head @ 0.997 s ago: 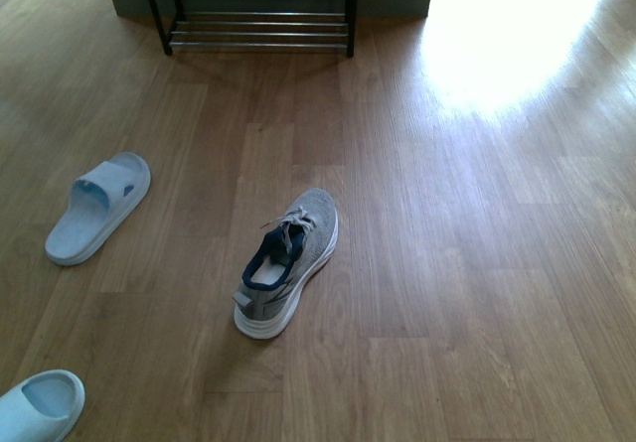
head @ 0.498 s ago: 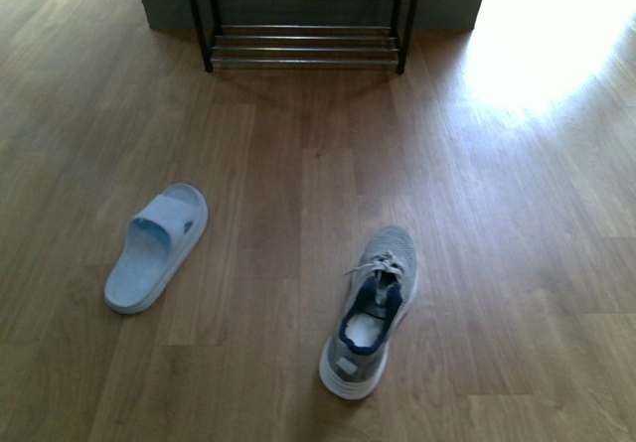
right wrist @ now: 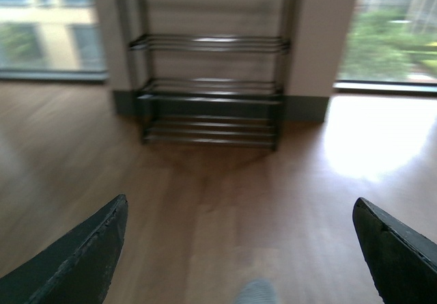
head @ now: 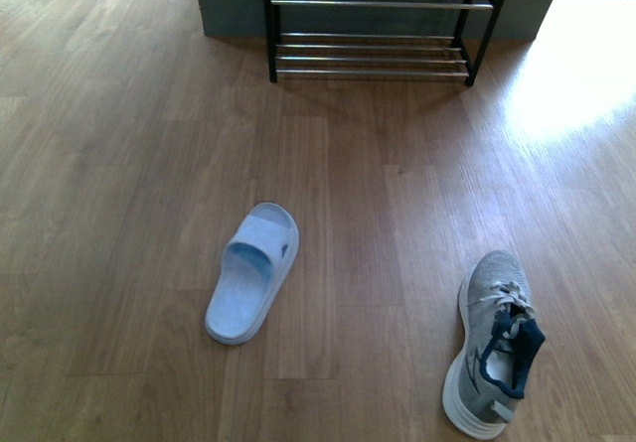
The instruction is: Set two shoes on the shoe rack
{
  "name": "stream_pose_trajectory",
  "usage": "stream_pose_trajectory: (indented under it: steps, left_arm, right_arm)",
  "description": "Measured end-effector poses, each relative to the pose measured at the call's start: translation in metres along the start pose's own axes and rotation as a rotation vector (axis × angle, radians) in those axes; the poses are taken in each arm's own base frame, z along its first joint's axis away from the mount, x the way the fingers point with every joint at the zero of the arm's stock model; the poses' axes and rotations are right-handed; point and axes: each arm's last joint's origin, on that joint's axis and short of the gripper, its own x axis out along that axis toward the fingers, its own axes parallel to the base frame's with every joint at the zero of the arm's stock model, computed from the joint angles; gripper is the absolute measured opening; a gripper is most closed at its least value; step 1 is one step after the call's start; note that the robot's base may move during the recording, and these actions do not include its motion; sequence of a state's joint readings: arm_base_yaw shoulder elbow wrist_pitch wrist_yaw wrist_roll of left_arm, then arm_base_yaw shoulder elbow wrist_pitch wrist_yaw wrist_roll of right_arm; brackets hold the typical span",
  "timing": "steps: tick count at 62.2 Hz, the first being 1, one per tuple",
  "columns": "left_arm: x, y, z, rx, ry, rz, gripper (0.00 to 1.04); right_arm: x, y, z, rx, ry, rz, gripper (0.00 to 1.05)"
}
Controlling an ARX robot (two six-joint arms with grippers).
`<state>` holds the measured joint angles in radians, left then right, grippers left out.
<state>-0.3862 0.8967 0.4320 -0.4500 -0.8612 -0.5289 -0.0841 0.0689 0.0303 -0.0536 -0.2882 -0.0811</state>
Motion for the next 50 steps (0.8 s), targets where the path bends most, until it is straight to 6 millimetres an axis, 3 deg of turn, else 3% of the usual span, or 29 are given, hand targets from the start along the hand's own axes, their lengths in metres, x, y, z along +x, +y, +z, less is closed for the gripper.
stream_pose_trajectory:
  steps: [6,11,20,27,34,38,42,50]
  left_arm:
    - [0.000,0.000,0.000,0.000,0.001,-0.001,0.01]
    - [0.000,0.000,0.000,0.000,0.001,-0.002,0.01]
    - [0.000,0.000,0.000,0.001,0.005,-0.010,0.01]
    - [0.000,0.000,0.000,0.001,0.004,-0.008,0.01]
    - [0.000,0.000,0.000,0.001,0.003,-0.007,0.01]
    - [0.000,0.000,0.000,0.001,0.004,-0.008,0.01]
    - [0.000,0.000,0.000,0.001,0.004,-0.008,0.01]
    - [0.000,0.000,0.000,0.001,0.004,-0.010,0.01]
  right_arm:
    - [0.014,0.003,-0.006,-0.026,0.071,0.227,0.96]
    - [0.036,0.003,-0.003,-0.050,0.091,0.197,0.96]
    - [0.097,0.000,-0.001,-0.089,0.211,0.107,0.96]
    - [0.152,-0.010,-0.028,-0.044,0.425,0.078,0.96]
    - [0.200,-0.028,-0.069,0.004,0.629,0.012,0.96]
    - [0.211,-0.032,-0.090,0.026,0.758,-0.045,0.96]
    - [0.207,-0.032,-0.102,0.033,0.859,-0.078,0.96]
    - [0.206,-0.032,-0.103,0.027,0.917,-0.140,0.96]
